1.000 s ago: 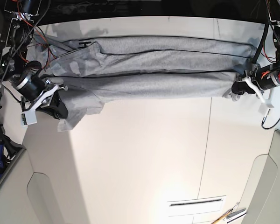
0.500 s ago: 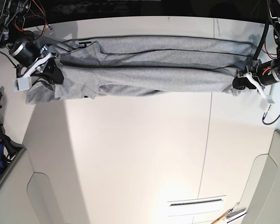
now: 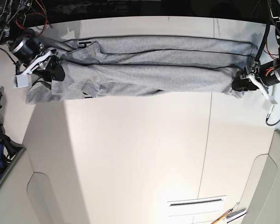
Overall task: Fold the T-shirt properly
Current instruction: 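Fold the grasped side over toward the first fold with both grippers, then release the folded side and reposition both grippers at the shirt's ends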
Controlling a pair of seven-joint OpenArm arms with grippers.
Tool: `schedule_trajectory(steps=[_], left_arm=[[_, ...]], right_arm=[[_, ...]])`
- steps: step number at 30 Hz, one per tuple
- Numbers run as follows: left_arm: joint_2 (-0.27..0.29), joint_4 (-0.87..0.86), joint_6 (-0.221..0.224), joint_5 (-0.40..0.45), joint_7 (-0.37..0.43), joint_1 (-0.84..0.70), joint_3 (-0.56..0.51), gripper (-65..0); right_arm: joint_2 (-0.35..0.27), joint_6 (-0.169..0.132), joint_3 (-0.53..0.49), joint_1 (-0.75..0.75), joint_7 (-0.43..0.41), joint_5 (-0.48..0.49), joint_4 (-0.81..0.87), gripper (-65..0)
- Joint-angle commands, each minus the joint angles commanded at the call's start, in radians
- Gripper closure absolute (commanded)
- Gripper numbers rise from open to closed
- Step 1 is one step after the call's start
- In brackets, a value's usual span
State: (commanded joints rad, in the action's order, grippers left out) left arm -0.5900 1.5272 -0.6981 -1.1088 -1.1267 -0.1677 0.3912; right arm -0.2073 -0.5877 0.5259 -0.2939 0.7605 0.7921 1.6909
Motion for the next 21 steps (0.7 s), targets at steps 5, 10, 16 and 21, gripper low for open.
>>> schedule_trajectory(steps=[5,10,16,21], left_arm=[[0.0,0.021,0.0,-0.011,-0.009,-0.027,0.132,-29.2],[0.0,0.021,0.0,-0.028,-0.036,-0.087,0.153,-33.2],[0.037,0.021,0.0,0.059,0.041,-0.145,0.232,-34.1],[0.072,0.021,0.0,0.059,0.059,-0.153,0.342,-44.4]], right_arm=[[0.0,0.0,0.104,0.003,0.0,0.066,0.002,-23.3],[0.001,-0.004,0.131,0.023,0.004,0.11,0.003,-23.3],[0.009,-0.003,0.124,0.068,0.014,0.113,0.003,-23.3],[0.011,-0.003,0.12,0.071,0.022,0.117,0.003,-19.1]])
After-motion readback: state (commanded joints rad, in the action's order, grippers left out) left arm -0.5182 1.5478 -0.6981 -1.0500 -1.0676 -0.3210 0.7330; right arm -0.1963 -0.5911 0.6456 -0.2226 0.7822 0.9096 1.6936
